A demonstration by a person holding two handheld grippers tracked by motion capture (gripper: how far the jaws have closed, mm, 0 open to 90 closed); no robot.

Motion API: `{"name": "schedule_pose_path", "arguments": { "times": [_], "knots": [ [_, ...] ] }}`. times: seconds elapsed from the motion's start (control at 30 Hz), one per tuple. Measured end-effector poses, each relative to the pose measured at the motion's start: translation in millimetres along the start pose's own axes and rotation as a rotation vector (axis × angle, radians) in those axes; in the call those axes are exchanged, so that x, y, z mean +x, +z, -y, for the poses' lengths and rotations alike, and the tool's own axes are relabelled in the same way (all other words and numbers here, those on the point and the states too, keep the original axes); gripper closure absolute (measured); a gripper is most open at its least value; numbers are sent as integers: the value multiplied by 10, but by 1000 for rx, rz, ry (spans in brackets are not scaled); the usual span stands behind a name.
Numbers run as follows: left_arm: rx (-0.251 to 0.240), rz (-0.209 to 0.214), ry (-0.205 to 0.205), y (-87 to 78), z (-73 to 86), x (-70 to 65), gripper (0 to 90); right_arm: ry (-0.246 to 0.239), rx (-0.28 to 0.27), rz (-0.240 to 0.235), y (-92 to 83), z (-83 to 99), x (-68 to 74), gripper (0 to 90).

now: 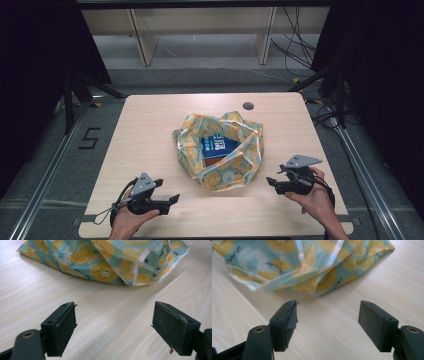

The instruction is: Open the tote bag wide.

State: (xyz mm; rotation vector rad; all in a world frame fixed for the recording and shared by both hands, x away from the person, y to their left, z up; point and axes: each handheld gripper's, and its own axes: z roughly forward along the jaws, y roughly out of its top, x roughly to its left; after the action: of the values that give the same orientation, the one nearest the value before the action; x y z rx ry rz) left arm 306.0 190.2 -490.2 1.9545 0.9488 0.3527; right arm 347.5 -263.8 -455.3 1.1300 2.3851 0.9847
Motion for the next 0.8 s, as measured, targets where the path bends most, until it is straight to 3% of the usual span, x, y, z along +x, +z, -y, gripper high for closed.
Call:
{"name": "schedule_pose_path", "arguments": {
  "times": [0.1, 0.13, 0.2, 0.27, 0.3, 0.4, 0.43, 0.5, 0.57, 0.8],
  "knots": [
    [7, -5, 1, 18, 33, -9, 177, -8, 6, 2, 1, 72, 59, 321],
    [9, -11, -21, 23, 41, -29, 176, -17, 9, -3, 1, 96, 71, 319],
    [3, -2, 7, 31, 37, -23, 174, -21, 4, -10, -3, 146, 96, 317],
    [10, -5, 9, 30, 36, -30, 173, -31, -5, -8, -14, 190, 113, 317],
    [18, -3, -3, 31, 39, -37, 173, -9, 17, -16, -31, 215, 139, 314],
    [10, -4, -4, 42, 45, -53, 173, -23, 6, -12, -39, 277, 145, 314],
    [16, -4, -2, 40, 44, -56, 173, -5, 8, -16, -48, 299, 161, 313],
    [26, 2, 20, 36, 41, -51, 173, -24, -2, -5, -55, 337, 156, 311],
    [23, -5, 23, 41, 43, -57, 173, 17, 10, -16, -81, 373, 189, 311],
    [16, 1, 13, 58, 47, -62, 172, -6, -5, -10, -90, 471, 211, 306]
  ]
}}
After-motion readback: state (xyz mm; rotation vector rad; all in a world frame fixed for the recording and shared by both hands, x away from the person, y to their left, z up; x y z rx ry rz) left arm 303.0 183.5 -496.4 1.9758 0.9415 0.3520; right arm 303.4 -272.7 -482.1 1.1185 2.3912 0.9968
